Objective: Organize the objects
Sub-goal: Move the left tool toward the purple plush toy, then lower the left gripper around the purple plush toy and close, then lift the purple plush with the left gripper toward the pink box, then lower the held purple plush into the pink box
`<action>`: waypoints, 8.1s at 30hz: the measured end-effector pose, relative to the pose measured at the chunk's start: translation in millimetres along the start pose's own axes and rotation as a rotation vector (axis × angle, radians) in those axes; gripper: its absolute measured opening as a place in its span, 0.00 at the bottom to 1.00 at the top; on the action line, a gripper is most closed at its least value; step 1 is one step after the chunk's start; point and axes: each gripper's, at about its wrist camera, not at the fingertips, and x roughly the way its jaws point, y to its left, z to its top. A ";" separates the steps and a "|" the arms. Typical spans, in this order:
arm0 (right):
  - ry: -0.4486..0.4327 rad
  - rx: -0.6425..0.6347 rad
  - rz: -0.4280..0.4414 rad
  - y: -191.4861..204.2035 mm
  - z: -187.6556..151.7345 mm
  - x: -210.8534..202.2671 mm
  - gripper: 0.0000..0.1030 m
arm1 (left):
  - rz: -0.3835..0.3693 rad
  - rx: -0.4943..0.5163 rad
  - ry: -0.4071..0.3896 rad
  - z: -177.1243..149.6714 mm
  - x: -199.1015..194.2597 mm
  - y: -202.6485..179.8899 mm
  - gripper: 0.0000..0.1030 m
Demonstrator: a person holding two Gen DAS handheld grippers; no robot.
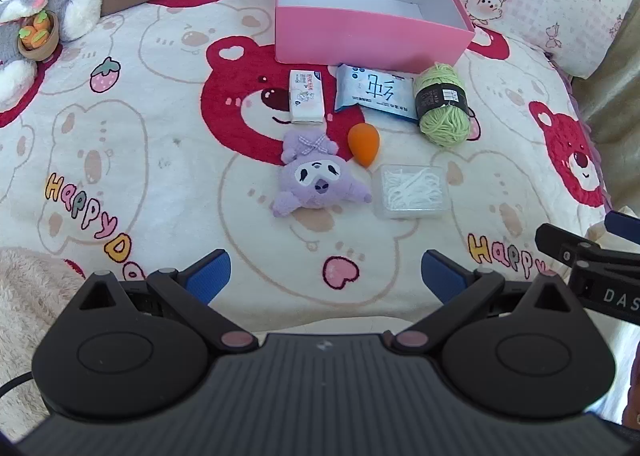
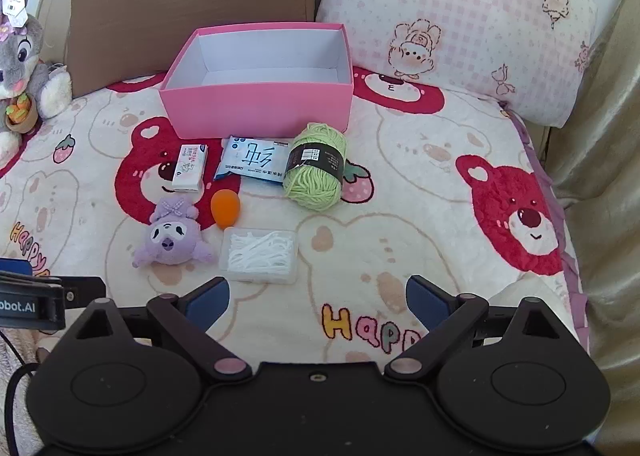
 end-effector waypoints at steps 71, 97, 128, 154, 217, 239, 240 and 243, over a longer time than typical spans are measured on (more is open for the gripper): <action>0.090 -0.331 0.488 100.4 54.0 92.4 0.91 | -0.275 0.050 0.120 101.6 92.3 41.6 0.96; 0.194 -0.306 0.519 118.3 39.7 176.4 0.79 | -0.148 -0.033 0.270 83.9 183.9 65.4 0.75; 0.134 -0.182 0.442 111.7 20.6 194.2 0.63 | -0.243 -0.195 0.184 71.2 191.4 63.7 0.39; -0.067 -0.194 0.410 101.1 38.9 128.7 0.63 | -0.356 -0.153 0.034 85.8 127.8 62.5 0.40; -0.275 -0.146 0.436 16.2 194.4 114.0 0.62 | -0.375 0.118 -0.124 254.7 70.3 -43.7 0.39; -0.185 -0.054 0.348 -11.6 220.7 226.3 0.61 | -0.441 0.031 -0.036 294.7 207.0 -51.7 0.40; -0.178 -0.052 0.339 -12.8 221.2 230.3 0.61 | -0.450 0.026 -0.034 294.7 211.6 -51.8 0.40; -0.161 -0.059 0.306 -13.5 222.9 239.0 0.61 | -0.479 0.000 -0.024 296.5 224.3 -50.5 0.40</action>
